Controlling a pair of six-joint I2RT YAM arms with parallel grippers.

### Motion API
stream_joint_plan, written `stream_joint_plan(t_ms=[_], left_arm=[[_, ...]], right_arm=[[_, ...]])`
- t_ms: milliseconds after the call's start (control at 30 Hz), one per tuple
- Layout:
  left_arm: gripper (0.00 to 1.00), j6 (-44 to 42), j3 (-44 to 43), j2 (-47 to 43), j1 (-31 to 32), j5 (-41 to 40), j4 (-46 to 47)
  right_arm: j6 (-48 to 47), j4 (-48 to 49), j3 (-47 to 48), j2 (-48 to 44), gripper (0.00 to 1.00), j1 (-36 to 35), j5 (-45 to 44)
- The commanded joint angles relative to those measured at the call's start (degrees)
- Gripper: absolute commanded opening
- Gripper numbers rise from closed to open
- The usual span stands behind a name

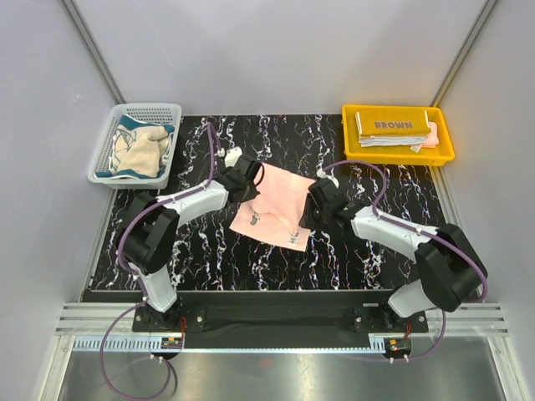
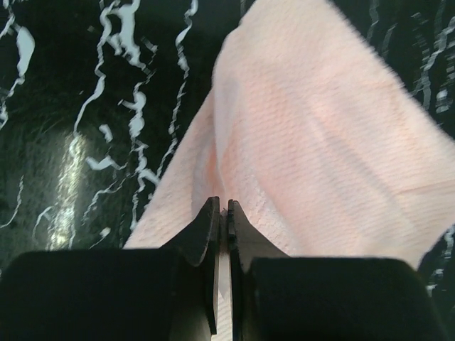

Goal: Fold and stack the towels
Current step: Fold the towel

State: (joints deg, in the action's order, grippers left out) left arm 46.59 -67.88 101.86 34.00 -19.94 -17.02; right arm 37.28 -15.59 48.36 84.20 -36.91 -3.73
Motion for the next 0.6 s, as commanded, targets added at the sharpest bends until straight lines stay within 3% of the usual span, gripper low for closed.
stream_joint_plan(t_ms=[0,567], left_arm=[[0.0,0.52,2.92,-3.42,-0.51,-1.41,1.99],[0.0,4.38,20.14,-9.31,-2.97,3.68,6.99]], right_arm=[[3.41,3.2,0.51,-0.36,0.34,-1.15,1.97],[9.75,5.22,-3.88,3.08,0.39,-4.23,0.75]])
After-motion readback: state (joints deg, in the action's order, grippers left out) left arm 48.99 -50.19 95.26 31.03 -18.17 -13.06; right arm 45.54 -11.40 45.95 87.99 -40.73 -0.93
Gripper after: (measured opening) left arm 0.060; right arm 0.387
